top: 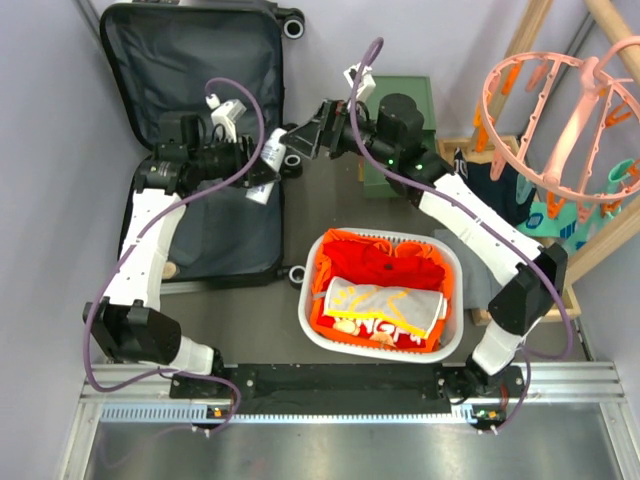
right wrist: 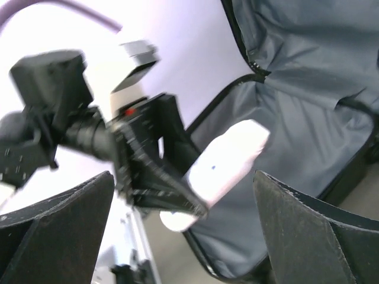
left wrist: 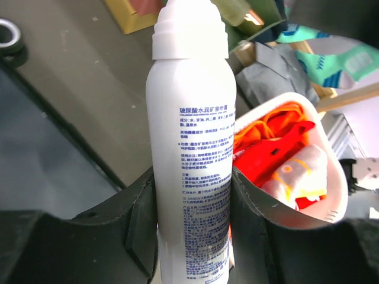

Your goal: Open, take out, and arrange the luggage

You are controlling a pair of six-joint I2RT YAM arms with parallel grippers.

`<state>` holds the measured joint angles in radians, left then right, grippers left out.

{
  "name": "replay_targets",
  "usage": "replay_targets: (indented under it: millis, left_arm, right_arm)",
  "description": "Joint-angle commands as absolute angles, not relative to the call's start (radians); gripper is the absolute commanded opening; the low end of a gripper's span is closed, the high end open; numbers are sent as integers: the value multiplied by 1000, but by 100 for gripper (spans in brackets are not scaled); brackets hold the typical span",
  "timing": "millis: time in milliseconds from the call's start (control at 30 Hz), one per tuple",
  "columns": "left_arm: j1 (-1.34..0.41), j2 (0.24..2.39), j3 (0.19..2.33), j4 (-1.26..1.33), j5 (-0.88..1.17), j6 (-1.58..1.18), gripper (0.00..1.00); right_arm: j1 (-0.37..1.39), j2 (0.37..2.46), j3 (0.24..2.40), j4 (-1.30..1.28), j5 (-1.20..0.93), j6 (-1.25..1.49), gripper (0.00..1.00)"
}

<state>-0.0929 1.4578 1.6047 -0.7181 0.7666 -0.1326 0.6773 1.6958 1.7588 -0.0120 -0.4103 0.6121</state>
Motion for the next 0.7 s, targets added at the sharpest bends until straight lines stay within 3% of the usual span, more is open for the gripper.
replay_targets:
  millis: [0, 233, 333, 433, 467, 533, 567, 633, 667]
  left_arm:
    - [-117, 1447, 1672, -647, 859, -147, 0]
    - [-124, 1456, 1687, -615, 910, -190, 0]
    - [-127, 1454, 1687, -620, 928, -189, 0]
    - [-129, 1453, 1683, -627, 942, -181, 0]
    - [-129, 1453, 1681, -632, 945, -173, 0]
    - [-129, 1451, 1675, -647, 965, -161, 0]
    - [-129, 1450, 1674, -652, 972, -149, 0]
    - [-129, 1453, 1666, -669, 970, -135, 0]
    - [-129, 1454, 1663, -676, 966, -120, 0]
  right_arm:
    - [684, 1730, 1753, 103, -443, 805, 99]
    - [687, 1818, 1818, 44, -410, 854, 96]
    - [687, 1844, 1815, 98, -431, 890, 87]
    - [686, 1852, 1810, 146, -448, 905, 70]
    - [687, 1852, 1807, 156, -451, 905, 55]
    - [686, 1844, 1799, 167, -443, 900, 37]
    - [686, 1839, 1798, 164, -430, 890, 19]
    - [681, 1825, 1786, 158, -414, 876, 3]
    - [677, 1821, 1779, 158, -404, 859, 0]
